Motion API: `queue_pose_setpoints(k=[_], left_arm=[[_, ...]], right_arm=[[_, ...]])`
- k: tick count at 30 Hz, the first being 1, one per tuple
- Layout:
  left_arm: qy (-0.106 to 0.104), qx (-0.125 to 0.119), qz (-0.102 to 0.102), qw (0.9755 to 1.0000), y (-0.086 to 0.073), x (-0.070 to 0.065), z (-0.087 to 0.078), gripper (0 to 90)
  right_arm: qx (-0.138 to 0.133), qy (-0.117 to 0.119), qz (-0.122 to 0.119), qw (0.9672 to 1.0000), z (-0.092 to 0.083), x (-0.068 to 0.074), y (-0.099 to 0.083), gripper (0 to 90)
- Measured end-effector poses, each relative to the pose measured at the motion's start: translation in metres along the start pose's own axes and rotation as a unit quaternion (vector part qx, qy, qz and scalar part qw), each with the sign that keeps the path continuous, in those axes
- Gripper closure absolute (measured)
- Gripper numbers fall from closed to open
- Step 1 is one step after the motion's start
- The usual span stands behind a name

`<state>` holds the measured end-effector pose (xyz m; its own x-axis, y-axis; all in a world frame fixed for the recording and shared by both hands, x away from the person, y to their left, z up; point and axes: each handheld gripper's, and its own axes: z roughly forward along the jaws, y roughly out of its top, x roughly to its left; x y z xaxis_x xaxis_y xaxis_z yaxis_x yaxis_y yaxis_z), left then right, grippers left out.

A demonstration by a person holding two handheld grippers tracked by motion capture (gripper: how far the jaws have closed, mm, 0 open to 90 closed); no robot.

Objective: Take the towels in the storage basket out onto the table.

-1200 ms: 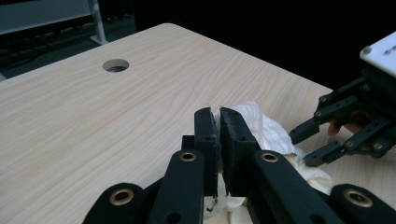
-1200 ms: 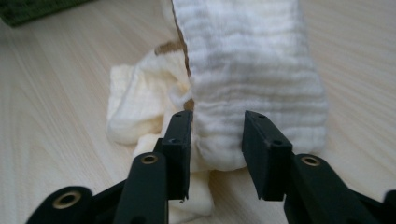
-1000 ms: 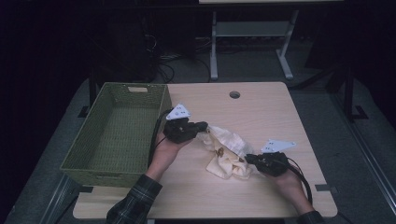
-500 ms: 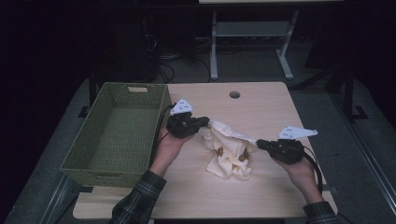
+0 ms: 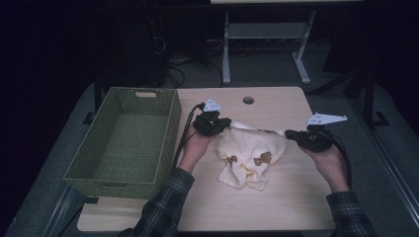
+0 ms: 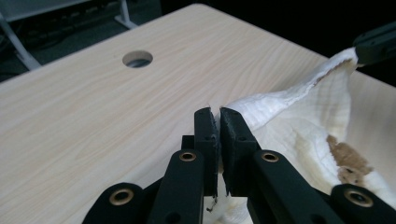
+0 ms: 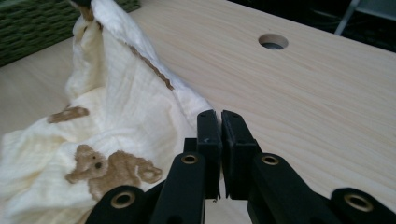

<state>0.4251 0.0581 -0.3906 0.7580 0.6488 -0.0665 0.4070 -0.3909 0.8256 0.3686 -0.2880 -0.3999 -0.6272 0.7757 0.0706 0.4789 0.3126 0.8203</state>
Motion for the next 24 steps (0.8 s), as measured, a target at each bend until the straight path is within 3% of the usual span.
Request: queue_pose_setpoints(k=[6, 10, 13, 14, 17, 20, 24], left_arm=[[0.003, 0.025, -0.015, 0.9996, -0.009, 0.017, 0.031, 83.7], [0.010, 0.035, -0.023, 0.9991, -0.014, 0.025, 0.038, 70.9], [0.013, 0.035, -0.016, 0.9992, -0.016, 0.025, 0.033, 65.6], [0.012, 0.034, -0.014, 0.9993, -0.017, 0.024, 0.031, 64.9], [0.020, 0.034, -0.011, 0.9992, -0.021, 0.023, 0.027, 64.9], [0.037, 0.040, -0.016, 0.9984, -0.028, 0.026, 0.030, 65.6], [0.035, 0.058, -0.024, 0.9974, -0.039, 0.027, 0.036, 68.7]], right_arm=[[0.024, -0.001, 0.019, 0.9995, 0.022, -0.019, 0.000, 86.6], [0.038, -0.008, 0.031, 0.9988, 0.038, -0.029, 0.000, 85.8], [0.039, -0.020, 0.044, 0.9981, 0.045, -0.034, -0.002, 71.2], [0.037, -0.022, 0.047, 0.9980, 0.045, -0.034, -0.001, 66.3], [0.031, -0.017, 0.045, 0.9984, 0.042, -0.030, -0.001, 65.4], [0.028, -0.009, 0.042, 0.9987, 0.040, -0.024, -0.004, 68.2], [0.039, 0.005, 0.050, 0.9980, 0.043, -0.019, -0.014, 77.0]])
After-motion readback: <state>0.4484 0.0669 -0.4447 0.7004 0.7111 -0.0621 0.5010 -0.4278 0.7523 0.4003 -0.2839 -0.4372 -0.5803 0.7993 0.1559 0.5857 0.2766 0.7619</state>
